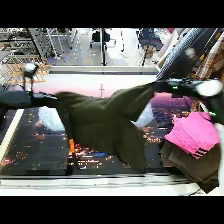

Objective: Fold the clothes and pants, and hang the long-sleeved shirts on hangers.

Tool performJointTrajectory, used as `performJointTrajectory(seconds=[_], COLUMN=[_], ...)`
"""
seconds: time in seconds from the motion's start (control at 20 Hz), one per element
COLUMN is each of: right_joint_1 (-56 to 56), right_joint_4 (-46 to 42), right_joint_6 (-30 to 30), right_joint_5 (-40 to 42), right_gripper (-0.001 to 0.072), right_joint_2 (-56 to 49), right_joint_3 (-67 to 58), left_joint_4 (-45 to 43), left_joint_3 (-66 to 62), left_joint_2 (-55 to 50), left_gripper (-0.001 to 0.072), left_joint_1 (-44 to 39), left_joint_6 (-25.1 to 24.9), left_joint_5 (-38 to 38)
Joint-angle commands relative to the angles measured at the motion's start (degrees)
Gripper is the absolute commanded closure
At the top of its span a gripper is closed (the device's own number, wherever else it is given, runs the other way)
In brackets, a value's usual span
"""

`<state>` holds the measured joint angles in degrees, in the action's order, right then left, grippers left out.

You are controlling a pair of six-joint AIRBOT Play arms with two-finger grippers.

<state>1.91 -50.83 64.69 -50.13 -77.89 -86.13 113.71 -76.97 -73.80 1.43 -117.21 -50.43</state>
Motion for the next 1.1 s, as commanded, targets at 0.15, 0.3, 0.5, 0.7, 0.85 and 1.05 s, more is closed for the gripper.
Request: performJointTrajectory(seconds=[0.15,0.3,0.5,0.7,0.85,1.05], right_joint_1=[-3.3,-3.0,-3.1,-3.1,-3.1,-3.0], right_joint_4=[4.2,1.8,1.7,1.0,-0.9,-4.8], right_joint_6=[-0.3,-0.3,2.3,4.6,5.5,5.8], right_joint_5=[0.0,-9.5,-15.5,-20.3,-22.6,-22.5], right_gripper=[0.0184,0.0199,0.0199,0.0199,0.0199,0.0199], right_joint_2=[-15.5,-13.3,-9.0,-4.7,-1.2,3.3], right_joint_3=[-1.7,-1.7,-1.7,-1.7,-1.7,-1.7], left_joint_4=[-12.5,-32.9,-47.3,-47.5,-47.5,-47.5], left_joint_3=[0.1,0.1,0.1,0.1,0.1,0.1], left_joint_2=[-14.3,-11.8,-8.4,-8.8,-9.7,-10.8], left_gripper=[0.0001,0.0130,0.0146,0.0145,0.0145,0.0145], left_joint_1=[2.0,-0.7,-5.0,-5.7,-5.6,-5.6], left_joint_6=[3.2,11.5,13.9,13.9,13.9,13.9], left_joint_5=[0.8,-8.7,-12.4,-12.4,-12.4,-12.4])
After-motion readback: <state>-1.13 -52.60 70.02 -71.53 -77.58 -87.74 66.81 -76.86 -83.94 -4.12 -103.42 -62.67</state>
